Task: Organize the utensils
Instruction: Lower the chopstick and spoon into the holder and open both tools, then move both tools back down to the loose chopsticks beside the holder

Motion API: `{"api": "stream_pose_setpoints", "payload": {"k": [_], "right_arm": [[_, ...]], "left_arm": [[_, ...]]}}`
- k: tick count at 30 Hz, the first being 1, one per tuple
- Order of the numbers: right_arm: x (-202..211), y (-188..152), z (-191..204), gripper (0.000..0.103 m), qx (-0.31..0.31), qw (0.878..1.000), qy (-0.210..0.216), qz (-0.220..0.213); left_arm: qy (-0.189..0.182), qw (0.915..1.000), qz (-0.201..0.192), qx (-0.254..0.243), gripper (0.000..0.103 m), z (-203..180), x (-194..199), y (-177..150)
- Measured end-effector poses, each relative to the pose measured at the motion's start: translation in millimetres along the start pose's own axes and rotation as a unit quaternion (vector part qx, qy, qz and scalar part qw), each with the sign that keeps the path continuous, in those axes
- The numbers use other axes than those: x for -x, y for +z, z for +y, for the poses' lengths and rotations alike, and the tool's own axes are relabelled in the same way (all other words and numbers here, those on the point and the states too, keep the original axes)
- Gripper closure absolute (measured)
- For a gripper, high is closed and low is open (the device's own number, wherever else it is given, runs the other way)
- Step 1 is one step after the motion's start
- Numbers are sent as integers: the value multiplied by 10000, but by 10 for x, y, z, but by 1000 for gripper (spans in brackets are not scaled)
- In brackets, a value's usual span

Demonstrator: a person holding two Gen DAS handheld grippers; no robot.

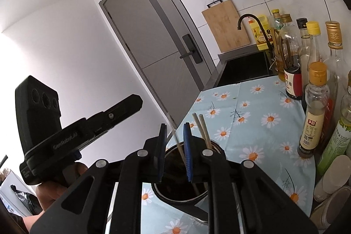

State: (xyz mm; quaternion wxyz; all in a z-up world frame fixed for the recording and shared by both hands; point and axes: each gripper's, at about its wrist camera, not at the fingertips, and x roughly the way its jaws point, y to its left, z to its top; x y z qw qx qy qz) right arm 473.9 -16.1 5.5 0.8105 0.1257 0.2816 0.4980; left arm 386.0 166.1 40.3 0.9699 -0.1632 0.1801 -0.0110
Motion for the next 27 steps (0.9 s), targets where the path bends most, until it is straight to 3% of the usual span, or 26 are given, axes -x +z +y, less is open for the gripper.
{"api": "stream_pose_setpoints", "payload": {"k": [9,13,27], "right_arm": [[194,-3,-4,82,-261,9996,-45,-15],[348,-87,39,82,-255,9995,-182,46],[674,-540,342,82,-157,9970,-418,630]], "left_arm": [[59,9999,66,-112,81,-66,190,-58],[150,9991,89,-393,81,-161,374,-105],[269,9977,466,-424,81,-215,901,-553]]}}
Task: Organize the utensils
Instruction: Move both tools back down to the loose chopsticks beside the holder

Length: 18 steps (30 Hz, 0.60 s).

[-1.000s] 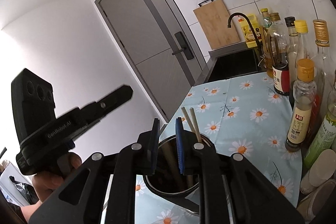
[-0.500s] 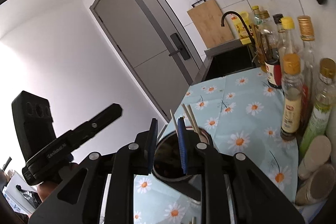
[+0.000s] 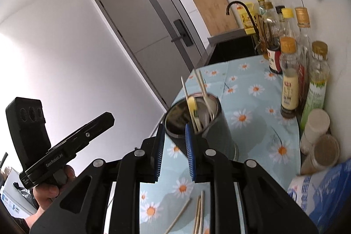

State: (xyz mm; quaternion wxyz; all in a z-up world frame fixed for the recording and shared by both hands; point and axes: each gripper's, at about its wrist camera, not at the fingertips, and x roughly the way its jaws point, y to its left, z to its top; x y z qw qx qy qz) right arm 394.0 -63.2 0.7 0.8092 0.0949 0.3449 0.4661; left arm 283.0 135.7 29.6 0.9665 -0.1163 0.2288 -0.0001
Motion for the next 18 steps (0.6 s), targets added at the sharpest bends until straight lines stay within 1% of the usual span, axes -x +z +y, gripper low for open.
{"api": "stream_pose_setpoints", "payload": {"k": [3,7,9,14,18], "right_arm": [[-41,-152,0,82,-113,9995,-16,294],[-99,-361,-29,82,-232,9974,-221,638],[-94,-467,-60,82,-294,9958,-446,741],[-116,-698,-119,82,-389,9909,-624,1125],[-251,-844,-175,81,-411,9808,-793,1734]], "left_arm": [[-1,9999,146,29,80,10,47,-132],[-63,9973,700,209,80,71,-3,-380],[-47,9951,956,249,81,97,-28,-506],[-104,9888,1423,429,81,171,-20,-807],[-176,9835,1734,478,80,220,-8,-1035]]}}
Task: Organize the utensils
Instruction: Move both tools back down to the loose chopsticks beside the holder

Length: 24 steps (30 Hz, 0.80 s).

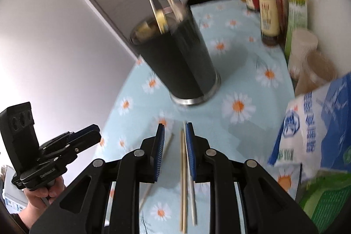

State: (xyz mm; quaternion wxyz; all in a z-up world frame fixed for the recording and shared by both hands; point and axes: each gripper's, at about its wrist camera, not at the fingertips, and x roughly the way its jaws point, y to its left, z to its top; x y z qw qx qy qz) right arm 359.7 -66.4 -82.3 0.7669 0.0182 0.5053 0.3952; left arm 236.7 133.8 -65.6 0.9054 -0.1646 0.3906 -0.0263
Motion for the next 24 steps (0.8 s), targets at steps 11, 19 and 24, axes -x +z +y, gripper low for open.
{"api": "stream_pose_setpoints", "payload": {"k": [11,19,24], "right_arm": [[-581,-111,117,81,557,9833,-765,1552],[-924,-228,69,82,495,9617,-1046,2486],[-1007,-197,76,88,497,9538,-1160,2727]], "left_arm": [[-212,9950,970,55,81,37,-284,-502],[-311,9903,1329,241,81,176,-343,-685],[-373,9888,1421,269,81,222,-377,-701]]}}
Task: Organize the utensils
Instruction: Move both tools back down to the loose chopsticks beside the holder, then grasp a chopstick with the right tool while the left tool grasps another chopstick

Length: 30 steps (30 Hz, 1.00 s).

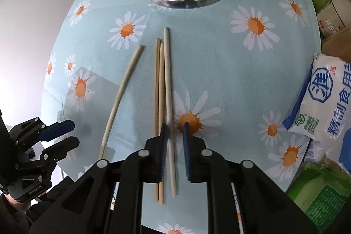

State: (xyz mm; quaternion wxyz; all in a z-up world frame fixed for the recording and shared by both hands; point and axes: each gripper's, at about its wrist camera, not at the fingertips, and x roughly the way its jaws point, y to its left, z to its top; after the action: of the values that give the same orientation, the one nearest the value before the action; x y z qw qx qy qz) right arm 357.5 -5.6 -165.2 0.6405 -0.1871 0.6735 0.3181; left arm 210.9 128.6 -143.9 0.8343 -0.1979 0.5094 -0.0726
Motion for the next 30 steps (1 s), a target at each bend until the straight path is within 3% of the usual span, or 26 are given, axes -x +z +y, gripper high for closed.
{"api": "stream_pose_setpoints", "payload": {"k": [14,17,25,30], "right_arm": [[-120,397,403,90,290,9959,-715,469],[-120,434,479,96,236,9944,-871,555],[-126,501,460,97,-51,9948,-826,589],[40,367,408,98,-203,9962,-741,419]], "left_arm": [[-278,9993,142,-183,81,31,-66,62],[-505,9984,233,-75,81,88,-114,96],[-618,9972,418,-63,81,194,-141,210],[-633,9963,549,-196,81,171,-165,272]]}}
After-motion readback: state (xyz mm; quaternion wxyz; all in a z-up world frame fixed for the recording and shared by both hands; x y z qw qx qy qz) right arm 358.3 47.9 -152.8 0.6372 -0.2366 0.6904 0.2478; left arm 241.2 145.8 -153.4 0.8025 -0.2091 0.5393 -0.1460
